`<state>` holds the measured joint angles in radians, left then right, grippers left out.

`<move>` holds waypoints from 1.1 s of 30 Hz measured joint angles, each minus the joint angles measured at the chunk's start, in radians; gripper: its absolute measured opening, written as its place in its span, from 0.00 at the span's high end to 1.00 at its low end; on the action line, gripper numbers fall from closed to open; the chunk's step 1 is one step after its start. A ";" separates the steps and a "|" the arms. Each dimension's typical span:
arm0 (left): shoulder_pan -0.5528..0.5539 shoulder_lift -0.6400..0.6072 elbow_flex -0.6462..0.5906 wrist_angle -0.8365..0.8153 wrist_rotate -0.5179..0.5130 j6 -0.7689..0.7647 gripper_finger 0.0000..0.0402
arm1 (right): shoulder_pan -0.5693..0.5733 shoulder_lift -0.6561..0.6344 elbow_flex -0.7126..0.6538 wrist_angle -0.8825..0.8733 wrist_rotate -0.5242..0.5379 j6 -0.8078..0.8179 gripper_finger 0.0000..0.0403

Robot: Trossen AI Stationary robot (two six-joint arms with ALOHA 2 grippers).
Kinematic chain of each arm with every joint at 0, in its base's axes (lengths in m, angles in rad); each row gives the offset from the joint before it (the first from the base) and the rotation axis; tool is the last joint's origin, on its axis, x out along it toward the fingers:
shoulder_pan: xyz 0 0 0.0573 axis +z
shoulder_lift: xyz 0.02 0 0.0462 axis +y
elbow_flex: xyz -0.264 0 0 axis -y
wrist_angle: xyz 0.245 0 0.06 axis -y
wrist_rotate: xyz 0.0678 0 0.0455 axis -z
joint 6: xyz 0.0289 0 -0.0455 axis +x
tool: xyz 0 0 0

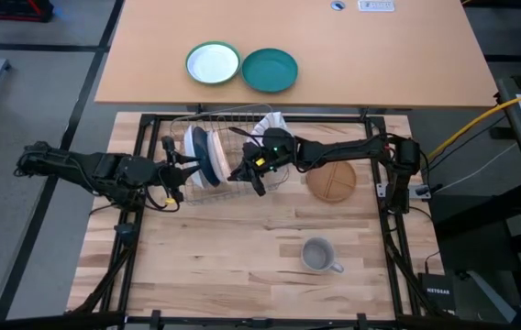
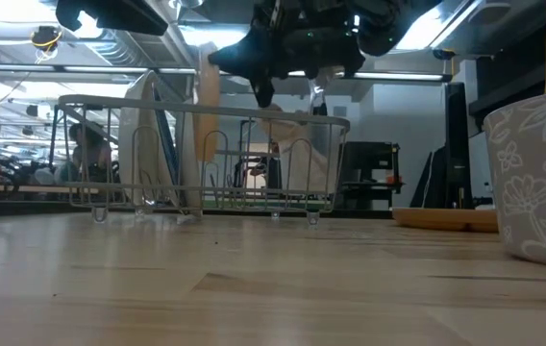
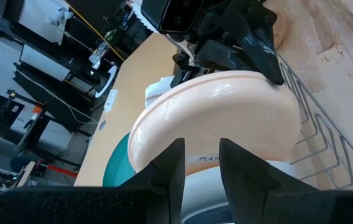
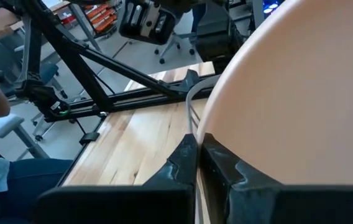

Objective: Sort dishes
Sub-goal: Put the peach plate in the dish rack

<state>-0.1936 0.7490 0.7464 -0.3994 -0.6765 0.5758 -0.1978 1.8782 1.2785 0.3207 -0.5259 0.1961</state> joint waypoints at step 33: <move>0.000 -0.001 0.000 0.041 -0.026 0.028 0.78 | 0.001 0.009 -0.009 0.066 0.012 0.062 0.97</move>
<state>-0.1936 0.7484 0.7464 -0.3589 -0.7029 0.6040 -0.1972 1.8875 1.2699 0.3862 -0.5143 0.2586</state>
